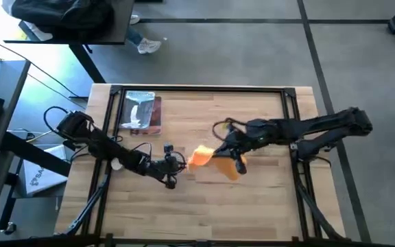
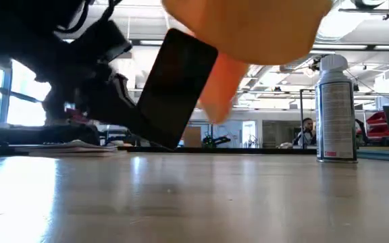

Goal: Apply microfiber cloth
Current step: Wipe the front and back of the cellphone with the yellow microfiber cloth

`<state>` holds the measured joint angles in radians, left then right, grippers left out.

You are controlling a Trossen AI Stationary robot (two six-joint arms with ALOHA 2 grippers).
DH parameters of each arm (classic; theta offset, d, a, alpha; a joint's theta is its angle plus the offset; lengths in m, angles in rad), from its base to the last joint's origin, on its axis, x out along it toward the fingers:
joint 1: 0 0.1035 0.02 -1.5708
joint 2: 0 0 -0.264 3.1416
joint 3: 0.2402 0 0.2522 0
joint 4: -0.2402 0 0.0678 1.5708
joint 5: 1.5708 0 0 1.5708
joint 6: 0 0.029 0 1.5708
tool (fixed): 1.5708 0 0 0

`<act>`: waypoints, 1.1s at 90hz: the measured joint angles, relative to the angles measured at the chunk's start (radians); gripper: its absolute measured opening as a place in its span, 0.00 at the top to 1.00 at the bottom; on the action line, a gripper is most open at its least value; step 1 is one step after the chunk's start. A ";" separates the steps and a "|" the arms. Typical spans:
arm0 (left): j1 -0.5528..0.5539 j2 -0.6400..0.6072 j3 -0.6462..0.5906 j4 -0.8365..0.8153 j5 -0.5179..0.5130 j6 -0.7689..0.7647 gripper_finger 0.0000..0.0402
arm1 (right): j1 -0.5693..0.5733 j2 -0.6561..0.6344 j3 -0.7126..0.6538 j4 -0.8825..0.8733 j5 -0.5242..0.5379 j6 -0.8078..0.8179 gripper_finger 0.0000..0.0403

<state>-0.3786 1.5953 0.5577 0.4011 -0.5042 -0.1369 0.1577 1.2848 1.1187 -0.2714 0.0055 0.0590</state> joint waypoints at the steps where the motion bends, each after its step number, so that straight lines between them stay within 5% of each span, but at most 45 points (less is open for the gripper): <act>1: 0.003 -0.007 0.000 -0.006 0.008 -0.015 0.97 | 0.000 -0.005 0.000 -0.005 0.014 0.000 1.00; 25: 0.085 -0.205 -0.001 -0.124 0.252 -0.376 0.97 | 0.000 0.007 -0.016 -0.113 0.273 0.026 1.00; 42: 0.140 -0.252 -0.002 -0.153 0.492 -0.655 0.97 | 0.012 0.100 -0.067 0.085 0.221 0.013 1.00; 52: 0.141 -0.254 -0.002 -0.160 0.517 -0.637 0.97 | 0.027 0.172 -0.071 0.178 0.131 0.005 1.00; 64: 0.109 -0.254 -0.002 -0.268 0.377 -0.442 0.97 | 0.046 0.206 -0.063 0.207 0.021 -0.014 1.00; 78: 0.050 -0.254 -0.002 -0.388 0.083 -0.152 0.97 | 0.062 0.168 -0.051 0.208 -0.018 -0.037 1.00; 99: -0.044 -0.251 -0.003 -0.301 -0.285 0.417 0.97 | 0.037 0.174 -0.053 0.209 0.003 -0.060 1.00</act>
<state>-0.4224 1.3441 0.5549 0.1005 -0.7896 0.2799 0.1951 1.4588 1.0659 -0.0626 0.0080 -0.0011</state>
